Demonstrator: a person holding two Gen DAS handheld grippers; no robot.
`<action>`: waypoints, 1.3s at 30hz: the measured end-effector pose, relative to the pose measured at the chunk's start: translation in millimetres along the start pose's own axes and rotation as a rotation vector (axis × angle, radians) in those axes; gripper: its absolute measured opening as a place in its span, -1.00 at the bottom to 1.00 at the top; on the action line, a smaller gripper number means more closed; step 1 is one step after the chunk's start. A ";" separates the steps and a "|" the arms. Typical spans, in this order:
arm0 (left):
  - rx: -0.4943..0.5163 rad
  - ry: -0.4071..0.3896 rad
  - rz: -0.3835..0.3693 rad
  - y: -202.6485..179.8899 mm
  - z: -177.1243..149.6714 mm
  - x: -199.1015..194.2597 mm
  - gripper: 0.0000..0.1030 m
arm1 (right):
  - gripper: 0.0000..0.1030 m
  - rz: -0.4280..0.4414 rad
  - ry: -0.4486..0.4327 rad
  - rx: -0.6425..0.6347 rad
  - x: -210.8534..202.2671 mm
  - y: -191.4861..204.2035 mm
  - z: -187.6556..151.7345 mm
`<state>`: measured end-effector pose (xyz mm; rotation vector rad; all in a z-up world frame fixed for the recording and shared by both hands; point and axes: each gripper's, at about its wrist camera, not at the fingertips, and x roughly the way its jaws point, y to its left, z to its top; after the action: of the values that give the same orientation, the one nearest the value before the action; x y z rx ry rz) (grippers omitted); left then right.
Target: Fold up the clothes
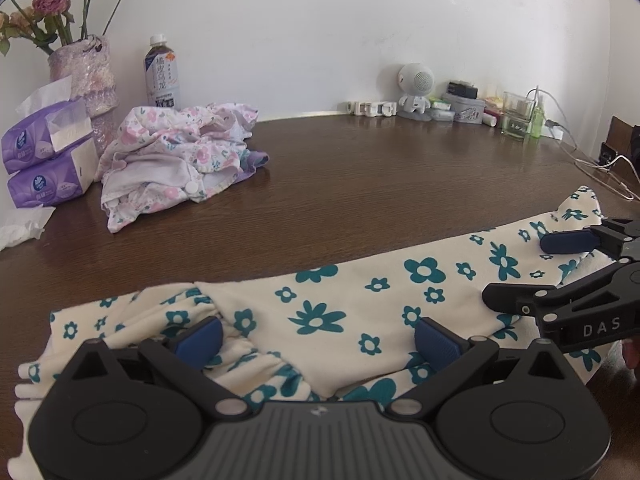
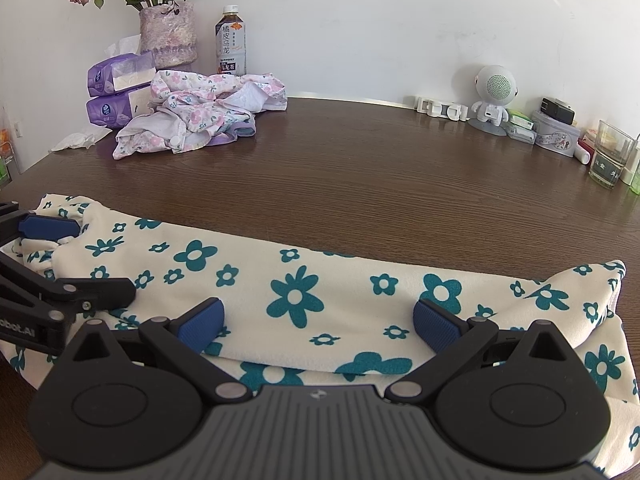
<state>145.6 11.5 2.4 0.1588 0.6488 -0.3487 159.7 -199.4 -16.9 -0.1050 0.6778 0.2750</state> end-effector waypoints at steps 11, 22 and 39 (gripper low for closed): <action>-0.104 -0.075 0.235 88.0 -30.3 -87.1 0.73 | 0.98 -0.016 -0.041 -0.012 -6.9 1.6 1.2; -0.515 0.033 0.089 135.6 -98.2 -141.0 0.47 | 0.32 0.184 -0.186 -0.205 -30.7 87.3 23.2; -0.664 -0.048 0.036 134.3 -47.4 -53.3 -0.40 | -0.48 0.279 -0.059 -0.198 -3.6 124.4 22.9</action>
<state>128.5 162.6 2.8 -0.4697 0.6829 -0.0881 135.4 -76.7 2.3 -0.1918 0.6052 0.6112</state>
